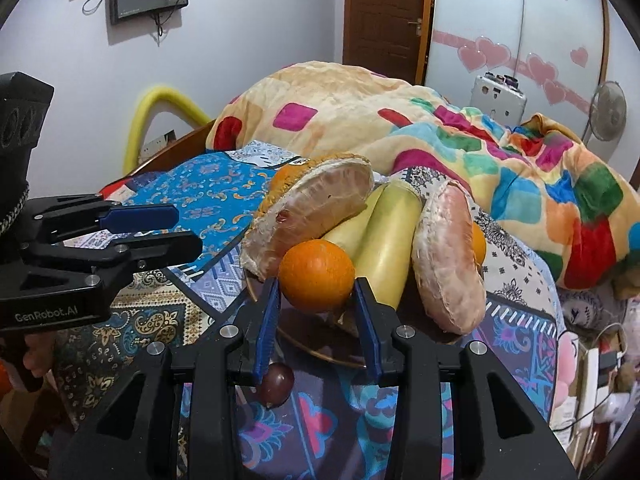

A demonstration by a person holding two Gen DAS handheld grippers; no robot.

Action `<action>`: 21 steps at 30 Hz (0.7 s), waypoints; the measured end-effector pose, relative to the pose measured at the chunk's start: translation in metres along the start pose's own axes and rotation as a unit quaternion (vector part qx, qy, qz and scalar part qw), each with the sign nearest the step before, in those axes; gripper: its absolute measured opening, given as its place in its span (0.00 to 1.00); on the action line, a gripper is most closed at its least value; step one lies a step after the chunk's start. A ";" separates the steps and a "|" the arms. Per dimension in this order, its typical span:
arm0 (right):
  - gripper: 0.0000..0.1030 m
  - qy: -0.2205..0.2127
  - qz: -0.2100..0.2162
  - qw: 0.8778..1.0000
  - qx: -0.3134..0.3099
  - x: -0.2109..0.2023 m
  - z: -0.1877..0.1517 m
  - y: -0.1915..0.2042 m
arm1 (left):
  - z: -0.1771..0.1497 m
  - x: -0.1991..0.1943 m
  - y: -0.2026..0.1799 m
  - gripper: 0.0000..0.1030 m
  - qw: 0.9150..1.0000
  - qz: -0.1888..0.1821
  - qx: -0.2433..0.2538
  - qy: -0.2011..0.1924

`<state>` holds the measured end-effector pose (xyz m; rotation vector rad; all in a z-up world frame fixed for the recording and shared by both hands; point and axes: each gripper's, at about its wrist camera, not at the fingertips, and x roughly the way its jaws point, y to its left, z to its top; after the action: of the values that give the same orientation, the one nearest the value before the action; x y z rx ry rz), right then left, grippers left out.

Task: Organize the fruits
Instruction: 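Withdraw both open tools from the plate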

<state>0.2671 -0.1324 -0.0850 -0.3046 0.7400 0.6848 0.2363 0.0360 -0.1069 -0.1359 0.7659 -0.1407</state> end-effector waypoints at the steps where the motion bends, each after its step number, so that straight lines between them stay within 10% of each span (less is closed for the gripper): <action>1: 0.35 0.001 -0.001 1.000 0.001 0.001 0.001 0.000 | 0.000 0.000 0.000 0.41 1.000 0.000 0.000 0.000; 21: 0.49 -0.020 -0.029 0.998 0.060 -0.061 -0.042 -0.022 | -0.017 -0.036 -0.039 0.47 1.000 -0.005 0.021 -0.014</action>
<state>0.2274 -0.1972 -0.0709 -0.2005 0.7274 0.5864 0.1956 0.0032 -0.0882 -0.1015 0.7338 -0.1651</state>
